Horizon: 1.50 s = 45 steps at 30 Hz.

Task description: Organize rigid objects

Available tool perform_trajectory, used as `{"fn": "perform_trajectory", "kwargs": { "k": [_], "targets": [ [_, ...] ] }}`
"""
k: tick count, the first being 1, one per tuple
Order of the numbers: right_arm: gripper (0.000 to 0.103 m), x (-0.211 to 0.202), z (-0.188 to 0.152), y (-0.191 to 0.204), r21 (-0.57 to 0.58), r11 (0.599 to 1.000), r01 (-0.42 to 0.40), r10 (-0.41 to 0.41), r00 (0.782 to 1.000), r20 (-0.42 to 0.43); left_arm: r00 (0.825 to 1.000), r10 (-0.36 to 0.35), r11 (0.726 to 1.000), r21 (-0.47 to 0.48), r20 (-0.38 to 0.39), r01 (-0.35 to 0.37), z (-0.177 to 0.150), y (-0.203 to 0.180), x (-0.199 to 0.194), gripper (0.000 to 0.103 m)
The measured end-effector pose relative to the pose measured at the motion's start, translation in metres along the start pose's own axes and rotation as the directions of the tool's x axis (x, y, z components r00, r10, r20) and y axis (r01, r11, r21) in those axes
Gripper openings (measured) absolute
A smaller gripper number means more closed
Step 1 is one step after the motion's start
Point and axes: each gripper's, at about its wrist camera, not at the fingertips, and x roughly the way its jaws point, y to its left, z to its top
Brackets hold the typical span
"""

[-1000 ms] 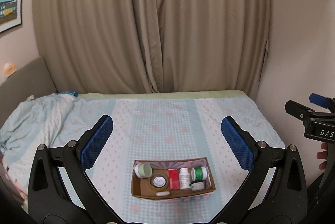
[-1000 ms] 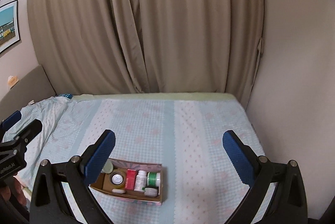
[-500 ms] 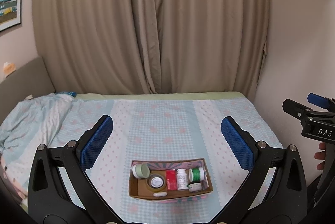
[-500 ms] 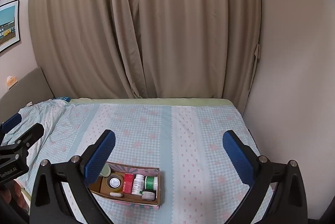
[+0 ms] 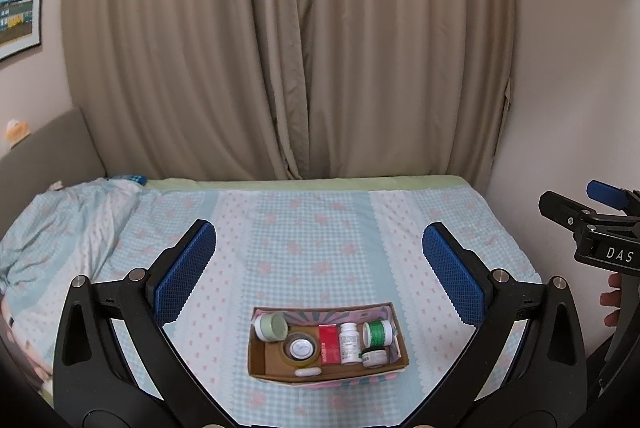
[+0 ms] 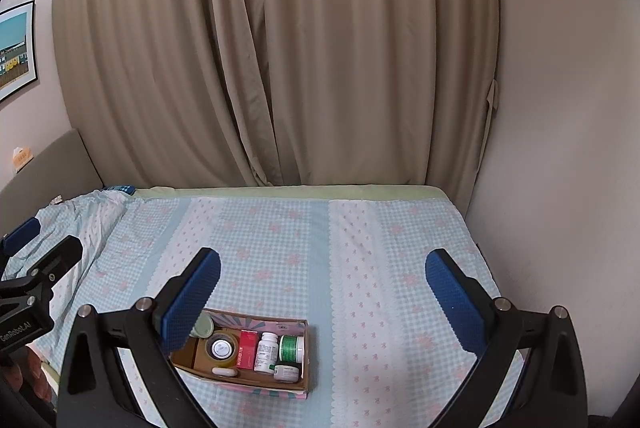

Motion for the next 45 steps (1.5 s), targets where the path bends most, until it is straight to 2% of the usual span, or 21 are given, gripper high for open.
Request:
{"fn": "perform_trajectory", "kwargs": {
  "k": [29, 37, 45],
  "targets": [
    [0.102, -0.001, -0.007, 0.004, 0.006, 1.000, 0.007, -0.007, 1.000, 0.000, 1.000, -0.003, 1.000, 0.000, 0.009, 0.003, -0.003, -0.004, 0.004, 0.103],
    [0.102, 0.001, -0.006, 0.004, 0.002, 1.000, 0.009, -0.009, 1.000, 0.004, 0.998, 0.024, 0.999, 0.029, 0.053, -0.026, -0.004, -0.010, -0.002, 0.103],
    [0.102, 0.001, -0.006, 0.005, -0.004, 1.000, 0.018, -0.018, 1.000, 0.000, 0.997, 0.014, 0.999, 0.034, 0.081, -0.017, -0.004, -0.015, -0.010, 0.103]
  ]
}}
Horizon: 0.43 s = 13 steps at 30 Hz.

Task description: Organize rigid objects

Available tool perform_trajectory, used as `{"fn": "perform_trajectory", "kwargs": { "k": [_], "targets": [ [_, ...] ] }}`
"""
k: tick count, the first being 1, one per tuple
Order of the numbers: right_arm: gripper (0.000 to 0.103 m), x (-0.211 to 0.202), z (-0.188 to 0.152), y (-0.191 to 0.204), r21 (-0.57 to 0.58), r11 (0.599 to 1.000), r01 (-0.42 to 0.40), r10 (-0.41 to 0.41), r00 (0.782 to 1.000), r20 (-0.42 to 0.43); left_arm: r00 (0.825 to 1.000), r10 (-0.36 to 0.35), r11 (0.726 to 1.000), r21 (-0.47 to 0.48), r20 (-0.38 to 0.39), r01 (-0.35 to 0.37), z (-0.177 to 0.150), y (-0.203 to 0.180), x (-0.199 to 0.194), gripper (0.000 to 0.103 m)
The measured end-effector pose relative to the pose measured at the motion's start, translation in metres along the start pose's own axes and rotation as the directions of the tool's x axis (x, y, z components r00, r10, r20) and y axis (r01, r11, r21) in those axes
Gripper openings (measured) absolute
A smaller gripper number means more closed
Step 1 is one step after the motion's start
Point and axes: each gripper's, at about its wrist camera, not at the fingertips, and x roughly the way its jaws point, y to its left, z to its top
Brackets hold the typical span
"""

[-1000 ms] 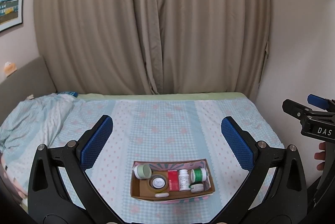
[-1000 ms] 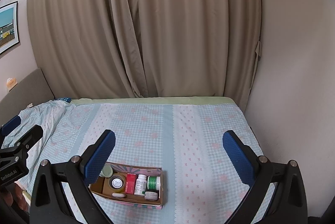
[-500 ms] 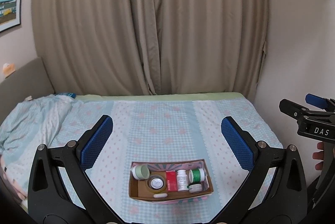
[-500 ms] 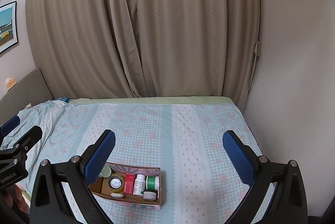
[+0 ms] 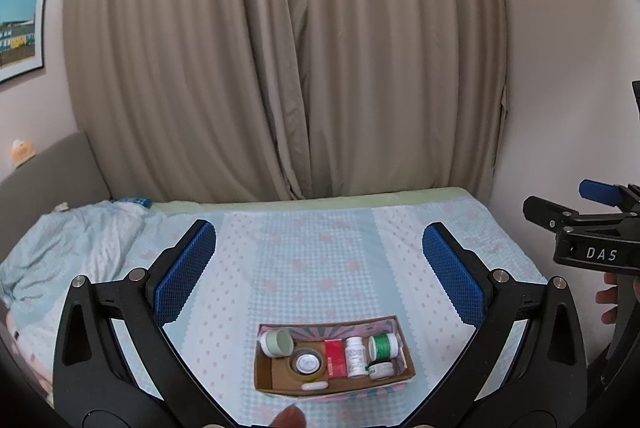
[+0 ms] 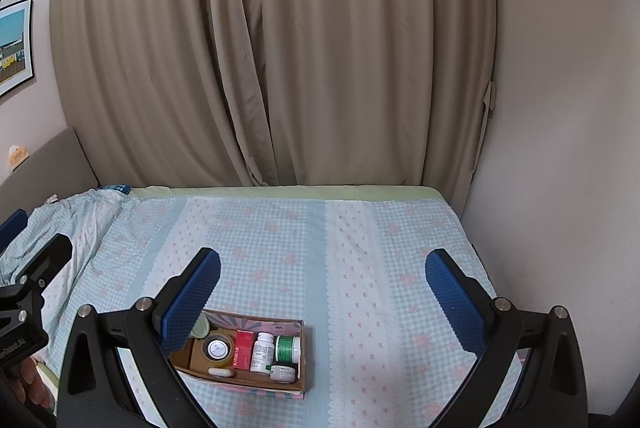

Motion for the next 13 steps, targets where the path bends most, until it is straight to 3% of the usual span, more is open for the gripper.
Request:
{"fn": "perform_trajectory", "kwargs": {
  "k": [13],
  "targets": [
    [0.102, 0.0008, 0.0016, -0.0004, -0.001, 1.000, 0.001, -0.001, 1.000, 0.000, 1.000, 0.003, 1.000, -0.010, 0.019, -0.003, -0.0024, 0.0028, -0.0056, 0.103]
  ]
}}
